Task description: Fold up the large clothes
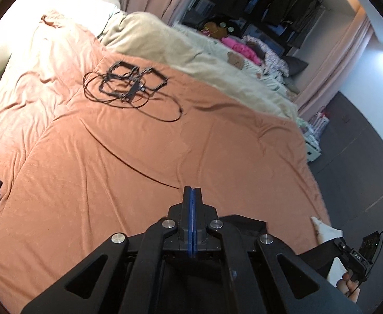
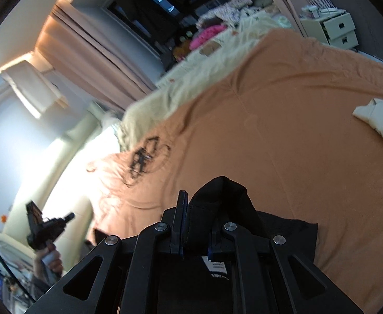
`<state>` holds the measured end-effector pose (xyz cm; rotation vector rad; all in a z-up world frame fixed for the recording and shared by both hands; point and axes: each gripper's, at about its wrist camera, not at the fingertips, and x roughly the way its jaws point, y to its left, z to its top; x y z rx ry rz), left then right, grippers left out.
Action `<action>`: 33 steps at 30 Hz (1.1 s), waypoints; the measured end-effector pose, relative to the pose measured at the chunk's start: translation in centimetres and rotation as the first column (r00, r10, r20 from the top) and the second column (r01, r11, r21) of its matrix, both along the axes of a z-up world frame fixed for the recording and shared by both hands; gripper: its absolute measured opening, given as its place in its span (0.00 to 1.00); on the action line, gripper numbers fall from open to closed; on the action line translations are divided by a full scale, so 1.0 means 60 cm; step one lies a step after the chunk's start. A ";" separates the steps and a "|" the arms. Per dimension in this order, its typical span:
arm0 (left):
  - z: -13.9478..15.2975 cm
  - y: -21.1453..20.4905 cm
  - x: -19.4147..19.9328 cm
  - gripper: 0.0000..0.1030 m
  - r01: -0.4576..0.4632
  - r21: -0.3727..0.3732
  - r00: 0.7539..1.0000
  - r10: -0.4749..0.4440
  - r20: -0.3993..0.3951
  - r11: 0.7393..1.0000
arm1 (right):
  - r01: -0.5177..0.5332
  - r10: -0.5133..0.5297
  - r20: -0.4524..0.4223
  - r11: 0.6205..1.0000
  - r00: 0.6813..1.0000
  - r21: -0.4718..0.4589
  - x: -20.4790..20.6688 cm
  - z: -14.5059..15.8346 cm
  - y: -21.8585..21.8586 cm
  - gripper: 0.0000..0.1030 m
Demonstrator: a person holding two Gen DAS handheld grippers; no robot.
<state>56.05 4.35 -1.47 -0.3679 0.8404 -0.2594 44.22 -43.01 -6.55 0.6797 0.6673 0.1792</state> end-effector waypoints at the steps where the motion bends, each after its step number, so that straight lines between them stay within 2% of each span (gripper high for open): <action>1: -0.016 -0.001 0.013 0.02 -0.002 0.023 1.000 0.003 -0.018 1.000 | 0.003 -0.003 -0.019 1.000 1.000 -0.008 0.011 -0.014 0.001 0.12; 4: -0.054 -0.005 0.028 0.02 0.009 0.043 0.998 -0.006 -0.058 0.999 | 0.053 -0.060 -0.117 0.997 0.991 -0.061 0.046 -0.061 -0.009 0.23; 5: -0.069 -0.010 0.035 0.02 0.016 0.055 0.997 -0.011 -0.082 0.998 | 0.064 -0.072 -0.142 0.996 0.987 -0.064 0.054 -0.071 -0.017 0.34; 6: -0.084 -0.011 0.040 0.02 0.019 0.063 0.994 -0.013 -0.106 0.998 | 0.072 -0.080 -0.177 0.996 0.981 -0.055 0.063 -0.087 -0.028 0.51; 8: -0.114 -0.012 0.043 0.02 0.032 0.059 0.988 -0.022 -0.151 0.998 | 0.094 -0.106 -0.201 0.993 0.974 -0.069 0.066 -0.099 -0.041 0.67; 14: -0.203 -0.010 0.044 0.02 0.051 0.048 0.960 -0.035 -0.276 0.998 | 0.098 -0.123 -0.211 0.987 0.970 -0.123 0.041 -0.114 -0.064 0.68; 17: -0.240 -0.010 0.033 0.02 0.053 0.044 0.942 -0.036 -0.334 0.998 | 0.091 -0.134 -0.264 0.981 0.955 -0.170 0.030 -0.139 -0.077 0.68; 23: -0.278 -0.011 0.018 0.03 0.071 0.028 0.922 -0.055 -0.384 0.997 | 0.059 -0.122 -0.365 0.982 0.923 -0.178 0.006 -0.196 -0.090 0.68; 25: -0.280 -0.011 0.014 0.11 0.072 0.037 0.920 -0.052 -0.389 0.997 | 0.046 -0.112 -0.378 0.983 0.919 -0.179 -0.001 -0.207 -0.090 0.68; 26: -0.279 -0.011 0.011 0.24 0.071 0.034 0.921 -0.053 -0.386 0.997 | 0.043 -0.109 -0.379 0.983 0.919 -0.180 -0.005 -0.209 -0.090 0.68; 27: -0.276 -0.010 0.009 0.46 0.069 0.036 0.923 -0.050 -0.383 0.997 | 0.040 -0.107 -0.380 0.983 0.919 -0.181 -0.010 -0.210 -0.090 0.68; 29: -0.269 -0.003 0.006 0.69 0.058 0.039 0.933 -0.040 -0.359 0.998 | 0.031 -0.097 -0.378 0.984 0.921 -0.177 -0.017 -0.211 -0.091 0.68; 31: -0.259 0.003 0.001 0.69 0.045 0.035 0.944 -0.031 -0.329 0.998 | 0.017 -0.080 -0.371 0.985 0.925 -0.170 -0.027 -0.210 -0.091 0.68; 33: -0.258 0.007 0.003 0.69 0.037 0.025 0.945 -0.027 -0.326 0.999 | 0.012 -0.075 -0.362 0.985 0.929 -0.174 -0.026 -0.207 -0.087 0.68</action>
